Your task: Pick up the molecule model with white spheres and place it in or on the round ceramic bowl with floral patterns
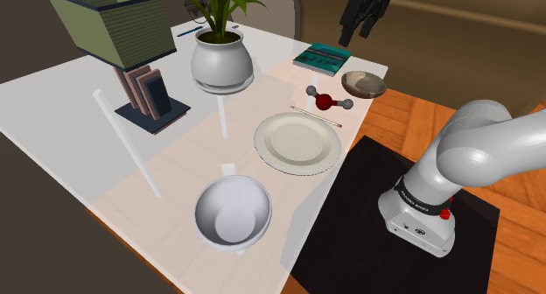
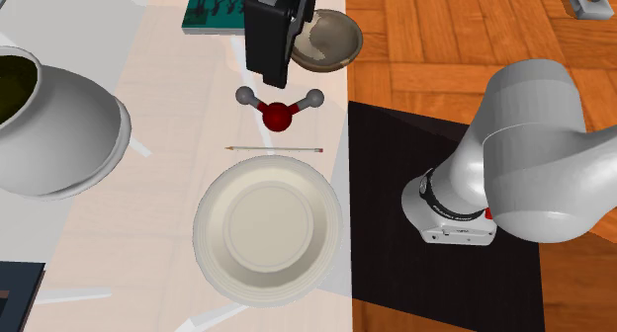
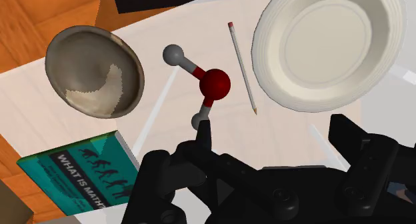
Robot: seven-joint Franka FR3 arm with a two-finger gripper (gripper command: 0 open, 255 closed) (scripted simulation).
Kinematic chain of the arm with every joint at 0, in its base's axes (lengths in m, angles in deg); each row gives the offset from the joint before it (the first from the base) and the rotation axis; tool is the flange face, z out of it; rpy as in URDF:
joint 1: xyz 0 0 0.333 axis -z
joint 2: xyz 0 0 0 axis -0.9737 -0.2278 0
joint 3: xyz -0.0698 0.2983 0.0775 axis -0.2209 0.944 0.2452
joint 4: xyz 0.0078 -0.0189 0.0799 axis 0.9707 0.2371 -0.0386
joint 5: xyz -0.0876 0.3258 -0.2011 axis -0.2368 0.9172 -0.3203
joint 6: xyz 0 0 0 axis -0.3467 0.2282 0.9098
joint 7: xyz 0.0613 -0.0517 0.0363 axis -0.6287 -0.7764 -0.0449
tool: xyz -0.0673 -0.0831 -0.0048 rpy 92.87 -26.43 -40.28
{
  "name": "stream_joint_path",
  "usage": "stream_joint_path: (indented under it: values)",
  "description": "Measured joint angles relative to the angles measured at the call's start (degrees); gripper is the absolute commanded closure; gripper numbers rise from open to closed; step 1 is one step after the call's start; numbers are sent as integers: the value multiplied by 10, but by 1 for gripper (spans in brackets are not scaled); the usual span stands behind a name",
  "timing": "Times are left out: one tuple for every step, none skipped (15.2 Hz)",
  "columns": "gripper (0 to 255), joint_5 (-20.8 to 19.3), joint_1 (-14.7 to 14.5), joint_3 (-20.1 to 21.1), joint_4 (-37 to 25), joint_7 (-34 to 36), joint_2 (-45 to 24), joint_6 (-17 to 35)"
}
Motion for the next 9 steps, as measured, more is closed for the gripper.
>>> stream_joint_path:
  values:
    - [0, 0, 0, 0, 0, 0, 0, 0]
    - [0, -1, 0, -5, 4, -7, -6, 6]
    - [0, -1, -1, -10, 11, -15, -14, 15]
    - [0, -2, -1, -19, 20, -26, -21, 24]
    - [0, -3, -2, -26, 30, -38, -31, 37]
    - [0, -3, -3, -34, 39, -49, -40, 46]
    - [0, -4, -4, -42, 43, -62, -55, 57]
    - [0, -4, -5, -49, 46, -73, -68, 65]
    - [0, -2, -7, -54, 53, -83, -84, 78]
